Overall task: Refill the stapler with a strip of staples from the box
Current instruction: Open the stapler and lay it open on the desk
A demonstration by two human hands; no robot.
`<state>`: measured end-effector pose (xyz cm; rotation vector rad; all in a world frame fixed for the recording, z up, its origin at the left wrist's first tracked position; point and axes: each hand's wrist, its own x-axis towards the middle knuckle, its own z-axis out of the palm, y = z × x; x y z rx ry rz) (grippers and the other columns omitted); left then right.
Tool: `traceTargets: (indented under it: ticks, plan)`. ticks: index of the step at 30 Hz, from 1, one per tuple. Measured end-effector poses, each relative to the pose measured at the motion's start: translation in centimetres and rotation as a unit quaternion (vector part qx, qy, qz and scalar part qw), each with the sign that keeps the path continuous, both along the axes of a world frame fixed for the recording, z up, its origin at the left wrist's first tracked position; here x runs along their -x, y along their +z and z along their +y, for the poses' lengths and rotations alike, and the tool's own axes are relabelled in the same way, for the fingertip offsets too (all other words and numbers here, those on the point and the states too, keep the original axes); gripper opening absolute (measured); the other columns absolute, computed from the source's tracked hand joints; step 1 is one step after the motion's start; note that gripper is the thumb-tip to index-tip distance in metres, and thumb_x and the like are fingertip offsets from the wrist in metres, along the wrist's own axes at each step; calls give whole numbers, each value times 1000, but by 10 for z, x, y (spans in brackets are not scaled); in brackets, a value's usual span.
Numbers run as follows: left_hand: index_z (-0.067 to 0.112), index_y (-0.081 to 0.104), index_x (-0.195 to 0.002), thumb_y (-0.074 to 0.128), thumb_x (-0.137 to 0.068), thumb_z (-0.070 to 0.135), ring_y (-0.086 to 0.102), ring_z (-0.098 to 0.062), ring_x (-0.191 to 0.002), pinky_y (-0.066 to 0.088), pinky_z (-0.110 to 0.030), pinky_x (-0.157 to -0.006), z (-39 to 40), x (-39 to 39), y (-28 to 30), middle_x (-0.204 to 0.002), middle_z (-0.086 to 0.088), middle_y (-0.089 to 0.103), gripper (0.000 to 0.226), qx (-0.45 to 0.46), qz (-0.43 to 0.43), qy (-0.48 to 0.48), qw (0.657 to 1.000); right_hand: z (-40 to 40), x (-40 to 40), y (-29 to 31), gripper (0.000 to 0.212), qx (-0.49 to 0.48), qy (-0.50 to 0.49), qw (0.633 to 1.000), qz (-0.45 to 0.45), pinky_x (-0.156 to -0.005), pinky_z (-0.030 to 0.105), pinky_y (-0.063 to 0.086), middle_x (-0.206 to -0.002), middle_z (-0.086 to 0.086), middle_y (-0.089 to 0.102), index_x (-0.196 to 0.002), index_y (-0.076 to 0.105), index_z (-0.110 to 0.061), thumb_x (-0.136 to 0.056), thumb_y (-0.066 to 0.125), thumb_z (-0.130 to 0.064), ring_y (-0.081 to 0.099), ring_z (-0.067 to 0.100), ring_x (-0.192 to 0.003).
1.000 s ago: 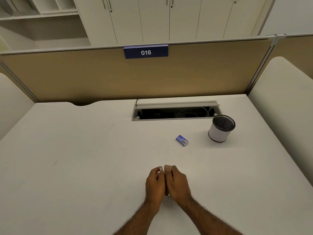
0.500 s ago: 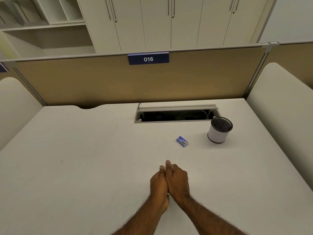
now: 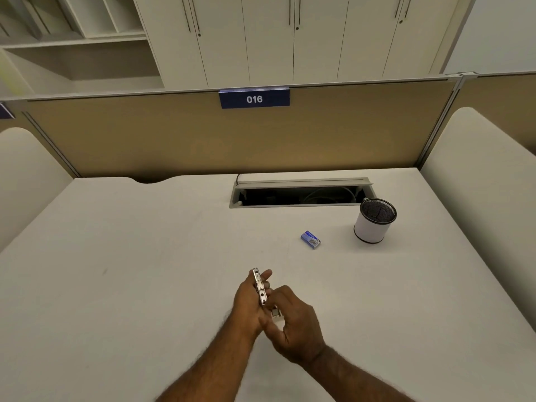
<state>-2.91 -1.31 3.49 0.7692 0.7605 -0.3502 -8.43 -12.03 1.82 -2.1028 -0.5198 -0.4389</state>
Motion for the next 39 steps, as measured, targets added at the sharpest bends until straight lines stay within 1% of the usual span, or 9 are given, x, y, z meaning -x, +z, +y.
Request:
traceTargets:
  ticks: [2,5,10,15,22,27,33,37,39]
  plan:
    - [0,62,-102,43,-99,34,44,-7,-35,38,-17,-35,6,-4,-1,-47,2,47,39,16,-14,-1,1000,-5,2,-2,42,49,40,998,-17,-67,11,46,-101,-5,63,-99,61,-21,-87,48,-60,58,5,-82]
    - [2,63,-97,45,-97,33,47,-9,-37,39,-19,-36,12,-6,-4,-50,0,51,36,33,-34,-5,999,-13,5,-4,50,84,66,994,-28,-71,16,47,-107,-3,65,-102,62,-20,-84,47,-64,60,9,-89]
    - [3,65,-97,50,-94,34,44,-8,-41,39,-22,-40,11,-6,-11,-54,1,50,35,28,-47,-32,998,-11,1,4,38,16,-26,999,20,-57,18,44,-79,-11,65,-91,64,-25,-96,36,-49,56,3,-65]
    - [9,76,-82,58,-90,42,72,-21,-62,58,-33,-56,4,1,-15,-67,-6,72,38,13,-46,-63,997,1,-19,19,22,17,-79,992,94,-60,24,50,-88,-13,62,-102,60,-27,-94,47,-42,57,6,-67]
    - [8,73,-93,56,-92,42,76,-23,-74,59,-31,-54,-4,12,-14,-81,-12,77,38,3,-49,-63,997,2,-32,14,25,90,-71,984,137,-68,22,50,-106,-10,59,-118,57,-30,-95,48,-36,59,6,-80]
    - [6,69,-106,55,-92,44,70,-28,-90,57,-38,-73,-3,12,-17,-93,-15,73,43,6,-24,-72,997,4,-29,13,19,91,-76,983,141,-69,31,56,-107,-7,59,-111,59,-24,-96,49,-30,61,11,-80]
    - [10,70,-88,54,-93,41,71,-19,-75,57,-32,-66,-7,11,-19,-73,-8,71,35,-8,-37,-63,997,6,-17,13,11,74,-91,987,112,-56,24,43,-90,-6,53,-92,57,-18,-93,53,-28,46,6,-67]
    - [6,70,-99,50,-95,44,66,-17,-64,53,-33,-71,0,7,-25,-65,-5,66,43,-5,-32,-87,996,8,-1,13,10,81,-64,993,61,-56,23,45,-80,-3,58,-85,57,-16,-90,59,-25,51,8,-69]
    - [5,70,-105,49,-95,46,55,-13,-53,50,-29,-60,3,3,-25,-59,-1,55,48,-28,-28,-96,995,9,5,10,14,77,-51,995,46,-56,23,46,-76,0,60,-82,59,-14,-89,61,-26,53,11,-68]
